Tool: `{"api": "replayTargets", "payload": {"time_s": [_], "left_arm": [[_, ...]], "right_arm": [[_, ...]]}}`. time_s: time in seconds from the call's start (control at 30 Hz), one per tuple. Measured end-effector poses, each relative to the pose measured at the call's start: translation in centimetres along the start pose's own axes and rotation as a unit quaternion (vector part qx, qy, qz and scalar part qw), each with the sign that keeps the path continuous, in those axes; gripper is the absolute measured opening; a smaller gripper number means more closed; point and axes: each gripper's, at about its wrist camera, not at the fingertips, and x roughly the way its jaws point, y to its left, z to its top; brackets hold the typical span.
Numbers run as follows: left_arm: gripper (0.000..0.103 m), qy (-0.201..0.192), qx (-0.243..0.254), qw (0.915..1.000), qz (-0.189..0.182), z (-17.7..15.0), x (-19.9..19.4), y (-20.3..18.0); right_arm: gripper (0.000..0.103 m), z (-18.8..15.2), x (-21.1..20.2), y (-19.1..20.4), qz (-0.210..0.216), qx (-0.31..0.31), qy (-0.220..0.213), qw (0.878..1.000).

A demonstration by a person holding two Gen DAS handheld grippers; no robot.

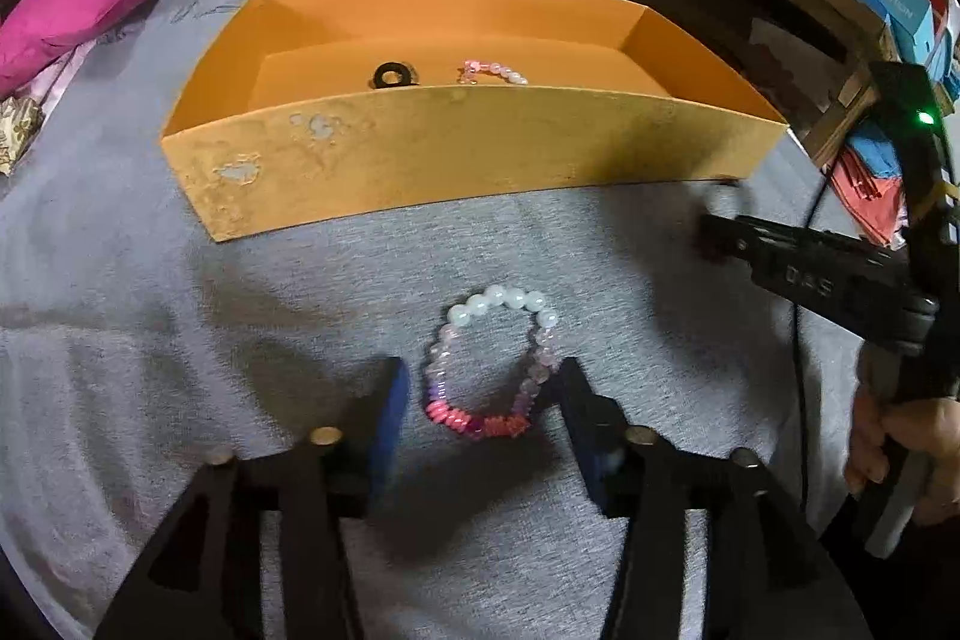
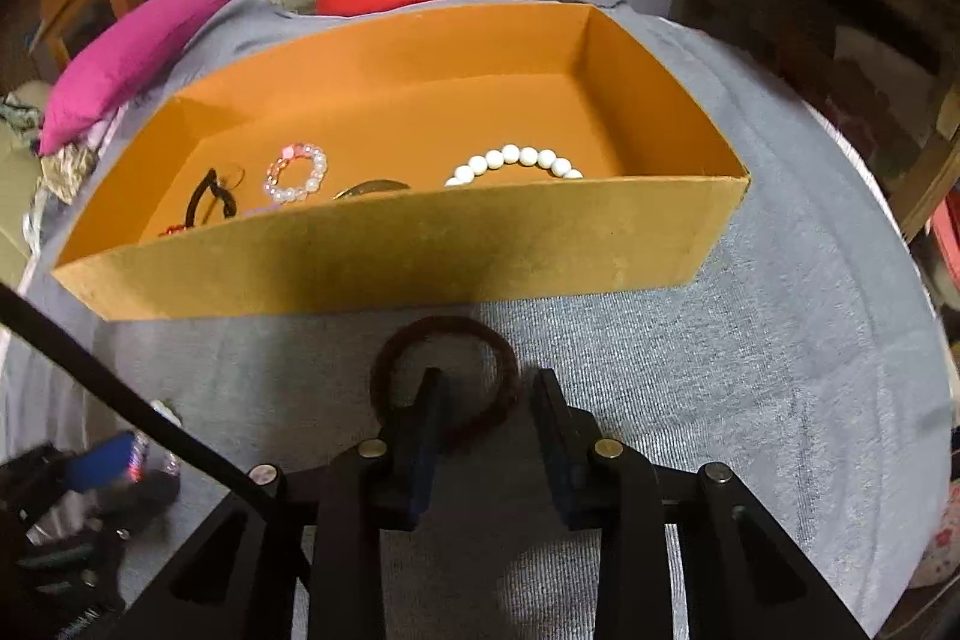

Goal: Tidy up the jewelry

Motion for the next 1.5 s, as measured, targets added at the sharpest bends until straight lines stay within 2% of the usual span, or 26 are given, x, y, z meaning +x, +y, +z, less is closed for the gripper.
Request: {"api": "replayTargets", "payload": {"time_s": [0.3, 0.4, 0.47, 0.57, 0.73, 0.8, 0.83, 0.93, 1.07, 1.3, 1.37, 1.47, 1.5], "left_arm": [[0.061, 0.005, -0.005, 0.9999, 0.01, 0.1, 0.2, 0.6], [0.061, 0.006, -0.005, 0.9999, 0.013, 0.2, 0.3, 0.6], [0.061, 0.006, -0.005, 0.9999, 0.014, 0.3, 0.4, 0.6], [0.061, 0.006, -0.004, 0.9998, 0.018, 0.4, 0.6, 0.6], [0.061, 0.005, 0.001, 0.9997, 0.023, 0.3, 0.6, 0.5], [0.061, 0.003, 0.002, 0.9997, 0.026, 0.3, 0.5, 0.5], [0.061, 0.002, 0.002, 0.9997, 0.026, 0.4, 0.4, 0.5], [0.061, -0.003, 0.003, 0.9997, 0.026, 0.3, 0.3, 0.5], [0.061, -0.004, 0.001, 0.9996, 0.026, 0.2, 0.0, 0.7], [0.061, -0.001, -0.013, 0.9997, 0.023, 0.1, -0.4, 1.4], [0.061, -0.002, -0.016, 0.9996, 0.023, 0.1, -0.5, 1.5], [0.061, -0.013, -0.012, 0.9995, 0.026, 0.1, -1.1, 1.5], [0.061, -0.017, -0.01, 0.9994, 0.026, 0.0, -1.4, 1.4]], "right_arm": [[0.035, -1.6, -1.3, -2.8, 0.07, 0.025, 0.024, 0.997], [0.051, -1.6, -1.5, -3.8, 0.12, 0.053, 0.027, 0.991], [0.066, -1.9, -2.3, -4.3, 0.151, 0.071, 0.016, 0.986], [0.068, -2.1, -2.7, -5.2, 0.174, 0.091, 0.011, 0.981], [0.068, -2.4, -2.3, -6.6, 0.15, 0.127, 0.02, 0.98], [0.061, -2.6, -2.8, -6.8, 0.144, 0.125, 0.01, 0.982], [0.053, -2.5, -3.1, -6.7, 0.135, 0.12, 0.001, 0.984], [0.036, -1.8, -3.2, -6.0, 0.124, 0.111, -0.017, 0.986], [0.035, -1.2, -2.6, -4.9, 0.116, 0.099, -0.014, 0.988], [0.035, -1.0, -1.5, -3.7, 0.072, 0.083, -0.004, 0.994], [0.036, -1.0, -1.5, -3.8, 0.07, 0.088, -0.003, 0.994], [0.036, -0.9, -2.7, -4.0, 0.077, 0.094, -0.032, 0.992], [0.036, -0.8, -3.6, -3.9, 0.079, 0.092, -0.057, 0.991]]}}
